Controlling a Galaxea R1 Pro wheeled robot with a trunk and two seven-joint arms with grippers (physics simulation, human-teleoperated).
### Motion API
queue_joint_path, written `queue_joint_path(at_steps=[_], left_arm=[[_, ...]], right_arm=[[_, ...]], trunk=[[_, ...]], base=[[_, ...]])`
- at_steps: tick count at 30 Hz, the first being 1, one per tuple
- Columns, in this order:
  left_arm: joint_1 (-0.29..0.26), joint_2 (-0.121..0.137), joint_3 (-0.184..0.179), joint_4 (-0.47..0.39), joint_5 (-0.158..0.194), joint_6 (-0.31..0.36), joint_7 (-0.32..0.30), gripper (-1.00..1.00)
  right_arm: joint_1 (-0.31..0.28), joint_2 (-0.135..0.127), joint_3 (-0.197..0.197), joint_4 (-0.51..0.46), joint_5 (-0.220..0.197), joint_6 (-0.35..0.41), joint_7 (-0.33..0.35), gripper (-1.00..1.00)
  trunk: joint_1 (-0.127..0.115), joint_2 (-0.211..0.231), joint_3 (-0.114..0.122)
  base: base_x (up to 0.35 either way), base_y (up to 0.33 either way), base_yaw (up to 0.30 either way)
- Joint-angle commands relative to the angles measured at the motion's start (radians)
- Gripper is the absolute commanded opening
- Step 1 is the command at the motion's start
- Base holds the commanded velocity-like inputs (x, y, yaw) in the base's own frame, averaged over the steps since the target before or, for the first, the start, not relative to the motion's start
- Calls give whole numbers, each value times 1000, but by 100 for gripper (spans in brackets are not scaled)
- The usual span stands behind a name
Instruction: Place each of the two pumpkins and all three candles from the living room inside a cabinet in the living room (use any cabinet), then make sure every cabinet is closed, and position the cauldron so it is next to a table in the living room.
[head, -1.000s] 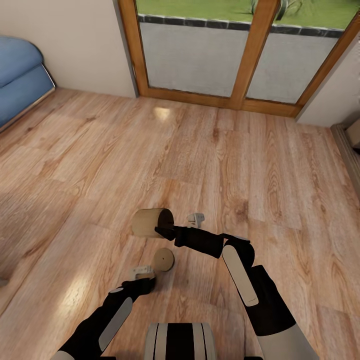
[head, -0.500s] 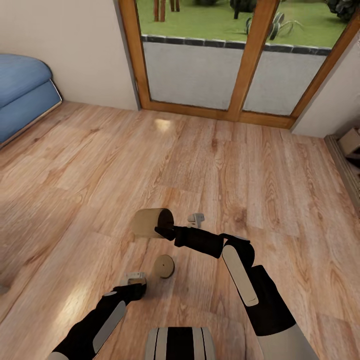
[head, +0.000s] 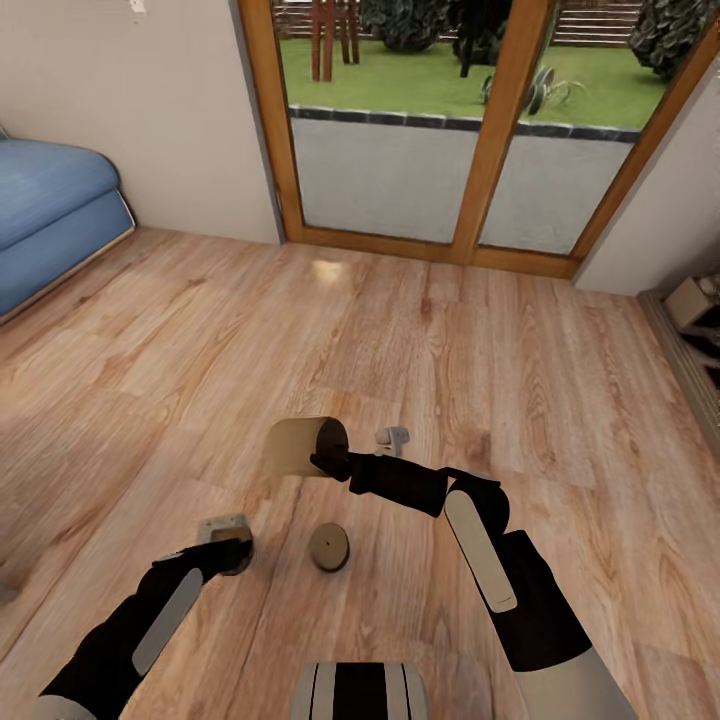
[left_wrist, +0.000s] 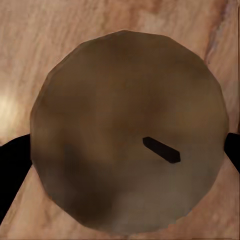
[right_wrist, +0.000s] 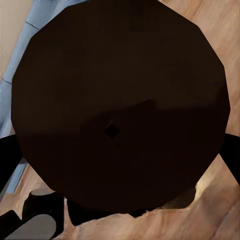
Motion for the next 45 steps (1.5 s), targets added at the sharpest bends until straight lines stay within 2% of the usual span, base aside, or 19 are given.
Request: queue_joint_path(at_steps=[1,4,8,9,11,16,17,20,28,34,45], left_arm=[[0,9,11,-32,17,45,10,-100],[2,19,72,-97,20,144,10,-100],[6,21,159,-140,23,227,10,-100],[6,21,178,-157,23,266,10,-100],[7,21,201,-179,22,309,10,-100],[7,20,247,-198,23,356,10,-100],[7,16,257,-214,23,394,10,-100],[8,13,270,-248,34,434,10,-100],[11,13,276,-259,97,448,12,-100],[11,19,287,-258,115,448,13,-100],[11,16,290,-258,117,449,13,-100]], right_arm=[[0,0,-2,0,1,5,3,-100],[0,0,-2,4,1,5,3,-100],[0,1,-3,9,1,5,3,-100],[0,2,-3,10,0,5,3,-100],[0,2,-4,10,-2,5,3,-100],[0,2,-4,12,-6,-1,2,-100],[0,2,-5,12,-7,-3,1,-100],[0,2,-6,13,-7,-5,-2,-100],[0,2,-10,42,-8,-6,-4,-100],[0,2,-10,51,-9,-7,-5,-100],[0,2,-13,58,-9,-10,-5,-100]], trunk=[[0,0,3],[-2,1,15],[-4,2,30],[-4,2,34],[-5,2,42],[-7,4,61],[-8,4,65],[-9,4,77],[-13,6,108],[-15,8,131],[-20,10,173]], base=[[0,0,0],[0,0,0],[0,0,0],[0,0,0],[0,0,0],[0,0,0],[0,0,0],[0,0,0],[-1,0,0],[-153,0,0],[-12,0,0]])
